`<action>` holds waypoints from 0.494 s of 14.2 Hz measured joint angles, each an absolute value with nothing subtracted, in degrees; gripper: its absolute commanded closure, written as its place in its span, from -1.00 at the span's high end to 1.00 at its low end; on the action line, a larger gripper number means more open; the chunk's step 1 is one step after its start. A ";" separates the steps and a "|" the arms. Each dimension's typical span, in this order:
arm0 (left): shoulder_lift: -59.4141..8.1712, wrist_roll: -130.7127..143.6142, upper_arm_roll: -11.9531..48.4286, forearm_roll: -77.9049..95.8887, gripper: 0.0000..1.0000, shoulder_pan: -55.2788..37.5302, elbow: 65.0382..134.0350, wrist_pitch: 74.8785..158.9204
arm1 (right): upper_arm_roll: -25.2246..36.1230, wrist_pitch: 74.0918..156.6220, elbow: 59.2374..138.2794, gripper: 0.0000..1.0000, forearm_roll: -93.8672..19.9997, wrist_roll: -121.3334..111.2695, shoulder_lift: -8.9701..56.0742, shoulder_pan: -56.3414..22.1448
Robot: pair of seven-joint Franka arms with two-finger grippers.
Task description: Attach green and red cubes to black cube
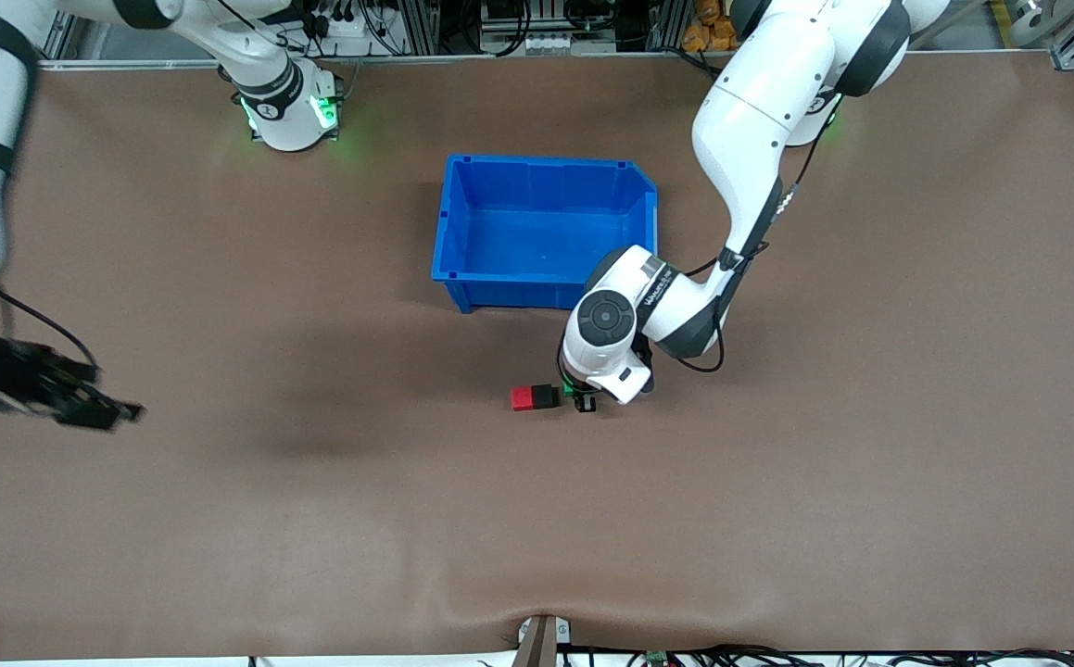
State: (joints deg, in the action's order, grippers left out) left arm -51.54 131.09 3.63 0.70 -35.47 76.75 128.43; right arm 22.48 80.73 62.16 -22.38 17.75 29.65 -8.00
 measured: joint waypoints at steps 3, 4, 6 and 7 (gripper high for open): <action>-52.32 131.09 2.89 0.70 -1.00 -35.57 75.12 128.53 | 22.41 73.62 62.03 1.00 -20.89 5.18 23.69 -4.10; -52.63 131.09 2.80 0.70 -1.00 -35.74 74.75 128.82 | 21.95 71.19 62.14 1.00 -17.62 2.07 20.98 -3.86; -53.02 131.09 2.67 0.70 -1.00 -36.17 74.36 129.97 | 16.47 69.55 64.62 1.00 -7.84 -0.32 14.51 -3.71; -53.11 131.09 2.66 0.70 -1.00 -36.34 74.25 130.39 | 12.62 70.18 67.31 1.00 -3.75 -0.26 11.10 -3.56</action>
